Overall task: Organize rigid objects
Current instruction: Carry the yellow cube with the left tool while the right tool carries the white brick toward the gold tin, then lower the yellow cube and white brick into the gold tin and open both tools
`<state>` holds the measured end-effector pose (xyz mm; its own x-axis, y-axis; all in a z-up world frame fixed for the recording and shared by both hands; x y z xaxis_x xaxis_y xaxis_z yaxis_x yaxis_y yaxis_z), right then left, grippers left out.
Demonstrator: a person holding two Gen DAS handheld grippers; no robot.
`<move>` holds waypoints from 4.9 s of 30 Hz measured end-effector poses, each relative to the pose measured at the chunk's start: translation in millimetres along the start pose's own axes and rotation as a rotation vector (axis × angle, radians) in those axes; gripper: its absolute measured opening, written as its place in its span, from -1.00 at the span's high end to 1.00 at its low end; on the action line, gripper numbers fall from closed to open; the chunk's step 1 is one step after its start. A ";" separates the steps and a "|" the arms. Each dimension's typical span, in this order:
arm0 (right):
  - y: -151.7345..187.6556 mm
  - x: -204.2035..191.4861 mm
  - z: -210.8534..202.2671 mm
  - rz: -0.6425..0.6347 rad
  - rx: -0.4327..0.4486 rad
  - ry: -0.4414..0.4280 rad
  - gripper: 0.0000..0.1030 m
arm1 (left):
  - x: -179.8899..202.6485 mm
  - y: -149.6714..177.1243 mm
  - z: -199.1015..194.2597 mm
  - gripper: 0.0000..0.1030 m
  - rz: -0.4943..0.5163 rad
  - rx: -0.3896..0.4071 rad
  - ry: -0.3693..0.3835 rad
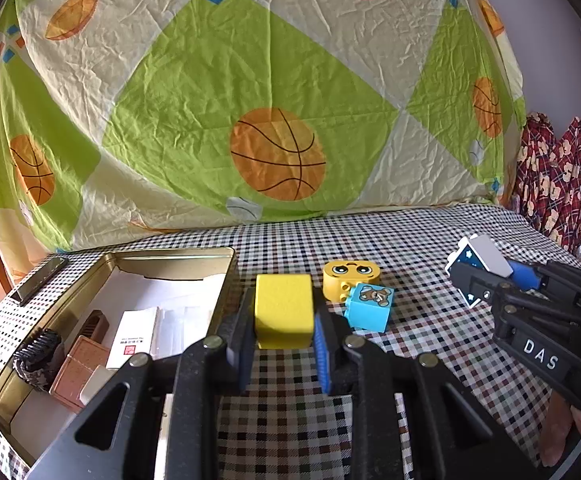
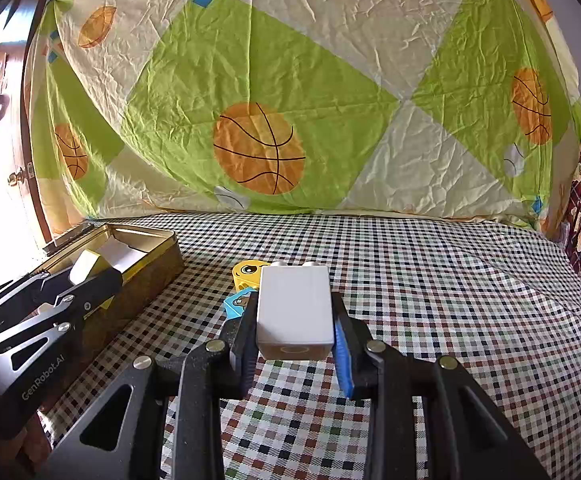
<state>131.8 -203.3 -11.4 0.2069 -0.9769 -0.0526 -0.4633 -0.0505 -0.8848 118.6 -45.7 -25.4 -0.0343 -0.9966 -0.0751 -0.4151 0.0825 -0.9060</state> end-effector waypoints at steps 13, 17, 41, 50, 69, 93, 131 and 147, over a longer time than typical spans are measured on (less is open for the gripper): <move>1.9 -8.9 -10.5 -0.036 0.033 -0.039 0.34 | -5.0 2.9 -10.8 0.55 -0.017 0.024 0.001; 2.7 -12.7 -14.3 -0.051 0.049 -0.041 0.34 | -6.3 3.9 -13.3 0.54 -0.022 0.030 0.000; 5.4 -25.4 -29.0 -0.100 0.103 -0.067 0.34 | -12.2 6.5 -26.2 0.54 -0.039 0.062 -0.002; 8.0 -31.3 -36.2 -0.125 0.128 -0.083 0.34 | -15.7 8.7 -35.1 0.55 -0.050 0.086 -0.004; 7.9 -39.6 -45.9 -0.153 0.160 -0.106 0.34 | -21.5 12.6 -49.3 0.54 -0.062 0.131 -0.013; 9.8 -53.9 -48.5 -0.167 0.172 -0.130 0.34 | -38.3 19.1 -61.5 0.55 -0.115 0.148 -0.008; 10.9 -128.3 -29.1 -0.221 0.114 -0.237 0.34 | -92.6 26.7 -76.3 0.55 -0.205 0.162 -0.003; -8.4 -187.7 -7.8 -0.299 0.081 -0.289 0.34 | -150.5 27.3 -63.4 0.54 -0.248 0.087 -0.096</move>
<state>90.1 -21.1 9.5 0.5603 -0.8229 0.0948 -0.2793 -0.2954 -0.9136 54.8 106.5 -12.5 0.1466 -0.9821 0.1183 -0.3203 -0.1603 -0.9336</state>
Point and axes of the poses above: each gripper's, at about its wrist camera, not at the fingertips, and z roughly the way its jaws point, x to its right, y to its underside, the point moved 2 cm from there along z, roughly the way its jaws point, and after that the axes turned 2 degrees about z, right-handed, at the moved point
